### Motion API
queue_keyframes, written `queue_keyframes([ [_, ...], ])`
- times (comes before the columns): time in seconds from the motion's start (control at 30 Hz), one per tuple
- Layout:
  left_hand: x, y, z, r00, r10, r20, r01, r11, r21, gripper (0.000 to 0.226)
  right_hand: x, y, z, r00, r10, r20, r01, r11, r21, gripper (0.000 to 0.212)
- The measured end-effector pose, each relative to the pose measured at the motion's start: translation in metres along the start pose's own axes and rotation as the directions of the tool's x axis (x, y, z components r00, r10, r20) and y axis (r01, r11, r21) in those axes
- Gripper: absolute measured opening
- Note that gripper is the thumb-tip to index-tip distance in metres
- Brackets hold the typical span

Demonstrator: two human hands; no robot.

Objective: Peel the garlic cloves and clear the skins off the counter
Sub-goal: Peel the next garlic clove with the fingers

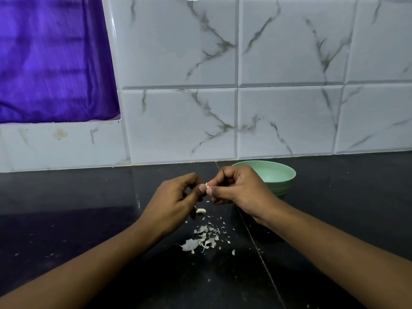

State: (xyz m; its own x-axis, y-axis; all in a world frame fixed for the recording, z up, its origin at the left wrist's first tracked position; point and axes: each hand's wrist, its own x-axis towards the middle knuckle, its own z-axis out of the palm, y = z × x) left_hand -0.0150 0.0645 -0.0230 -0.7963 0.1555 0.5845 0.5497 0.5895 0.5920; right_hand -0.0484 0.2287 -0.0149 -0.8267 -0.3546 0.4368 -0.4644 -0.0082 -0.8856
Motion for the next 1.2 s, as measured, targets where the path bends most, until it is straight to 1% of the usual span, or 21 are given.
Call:
queue_keyframes([
  [0.07, -0.001, 0.0, 0.002, 0.999, -0.021, -0.028, 0.018, 0.996, -0.082, 0.024, -0.001, 0.003, 0.001, 0.996, -0.088, -0.013, 0.085, 0.988, -0.13, 0.025],
  [0.17, 0.001, 0.001, 0.005, 0.995, -0.097, -0.013, 0.091, 0.967, -0.237, 0.028, -0.003, 0.004, 0.001, 0.955, -0.296, -0.028, 0.266, 0.892, -0.367, 0.017],
  [0.23, 0.001, 0.006, 0.007, 0.989, -0.144, 0.016, 0.142, 0.941, -0.307, 0.028, -0.004, 0.004, 0.001, 0.884, -0.467, 0.004, 0.405, 0.762, -0.506, 0.012],
  [0.3, 0.002, 0.01, 0.008, 0.974, -0.221, 0.052, 0.222, 0.871, -0.439, 0.028, -0.004, 0.005, 0.0, 0.8, -0.594, 0.083, 0.505, 0.593, -0.627, 0.01],
  [0.4, 0.002, 0.013, 0.011, 0.941, -0.318, 0.116, 0.326, 0.761, -0.561, 0.029, -0.002, 0.004, -0.005, 0.707, -0.67, 0.226, 0.581, 0.369, -0.725, 0.009],
  [0.43, 0.002, 0.013, 0.012, 0.936, -0.329, 0.124, 0.338, 0.743, -0.578, 0.029, -0.003, 0.004, -0.005, 0.707, -0.668, 0.234, 0.582, 0.36, -0.729, 0.009],
  [0.47, 0.003, 0.012, 0.012, 0.94, -0.321, 0.12, 0.328, 0.744, -0.582, 0.029, -0.003, 0.006, -0.005, 0.736, -0.648, 0.195, 0.559, 0.42, -0.715, 0.01],
  [0.5, 0.003, 0.01, 0.011, 0.951, -0.292, 0.099, 0.294, 0.767, -0.57, 0.029, -0.003, 0.005, -0.003, 0.798, -0.593, 0.109, 0.506, 0.56, -0.656, 0.012],
  [0.57, 0.003, 0.004, 0.009, 0.981, -0.189, 0.035, 0.183, 0.86, -0.476, 0.028, -0.003, 0.001, 0.0, 0.941, -0.335, -0.051, 0.293, 0.879, -0.376, 0.018],
  [0.6, 0.003, 0.001, 0.007, 0.991, -0.132, 0.009, 0.125, 0.907, -0.401, 0.028, -0.002, -0.002, 0.002, 0.981, -0.181, -0.066, 0.164, 0.966, -0.201, 0.019],
  [0.63, 0.003, -0.002, 0.007, 0.997, -0.077, -0.008, 0.071, 0.945, -0.318, 0.027, -0.001, -0.002, 0.003, 0.998, -0.044, -0.054, 0.041, 0.998, -0.047, 0.019],
  [0.7, 0.003, -0.007, 0.005, 0.999, 0.047, -0.022, -0.049, 0.99, -0.132, 0.025, 0.0, -0.004, 0.0, 0.989, 0.144, 0.012, -0.145, 0.98, 0.135, 0.023],
  [0.77, 0.003, -0.008, 0.003, 0.983, 0.18, -0.037, -0.179, 0.983, 0.034, 0.023, 0.001, -0.008, -0.004, 0.96, 0.262, 0.095, -0.276, 0.94, 0.202, 0.032],
  [0.83, 0.003, -0.008, 0.001, 0.961, 0.276, -0.03, -0.267, 0.947, 0.176, 0.023, 0.001, -0.011, -0.008, 0.931, 0.329, 0.157, -0.358, 0.908, 0.217, 0.029],
  [0.9, 0.002, -0.008, 0.003, 0.968, 0.251, -0.025, -0.243, 0.956, 0.166, 0.023, 0.001, -0.014, -0.009, 0.931, 0.329, 0.158, -0.356, 0.915, 0.192, 0.021],
  [0.97, 0.001, -0.004, 0.008, 0.997, 0.073, -0.015, -0.074, 0.991, -0.113, 0.024, 0.001, -0.013, -0.01, 0.981, 0.173, 0.087, -0.176, 0.984, 0.024, 0.018],
  [1.0, 0.001, -0.002, 0.01, 1.0, -0.027, 0.004, 0.027, 0.964, -0.266, 0.026, 0.001, -0.012, -0.011, 0.998, 0.031, 0.058, -0.023, 0.989, -0.147, 0.017],
  [1.03, 0.001, 0.002, 0.012, 0.994, -0.111, 0.024, 0.111, 0.918, -0.38, 0.027, 0.0, -0.011, -0.011, 0.991, -0.123, 0.057, 0.134, 0.938, -0.319, 0.018],
  [1.1, 0.001, 0.007, 0.014, 0.972, -0.228, 0.06, 0.226, 0.826, -0.516, 0.03, 0.0, -0.009, -0.012, 0.918, -0.375, 0.128, 0.382, 0.753, -0.536, 0.017],
  [1.17, 0.002, 0.011, 0.015, 0.94, -0.326, 0.105, 0.322, 0.738, -0.594, 0.03, 0.002, -0.008, -0.013, 0.782, -0.567, 0.259, 0.576, 0.499, -0.647, 0.011],
  [1.2, 0.003, 0.012, 0.015, 0.923, -0.363, 0.13, 0.362, 0.7, -0.616, 0.03, 0.002, -0.007, -0.013, 0.711, -0.617, 0.338, 0.637, 0.362, -0.681, 0.01],
])
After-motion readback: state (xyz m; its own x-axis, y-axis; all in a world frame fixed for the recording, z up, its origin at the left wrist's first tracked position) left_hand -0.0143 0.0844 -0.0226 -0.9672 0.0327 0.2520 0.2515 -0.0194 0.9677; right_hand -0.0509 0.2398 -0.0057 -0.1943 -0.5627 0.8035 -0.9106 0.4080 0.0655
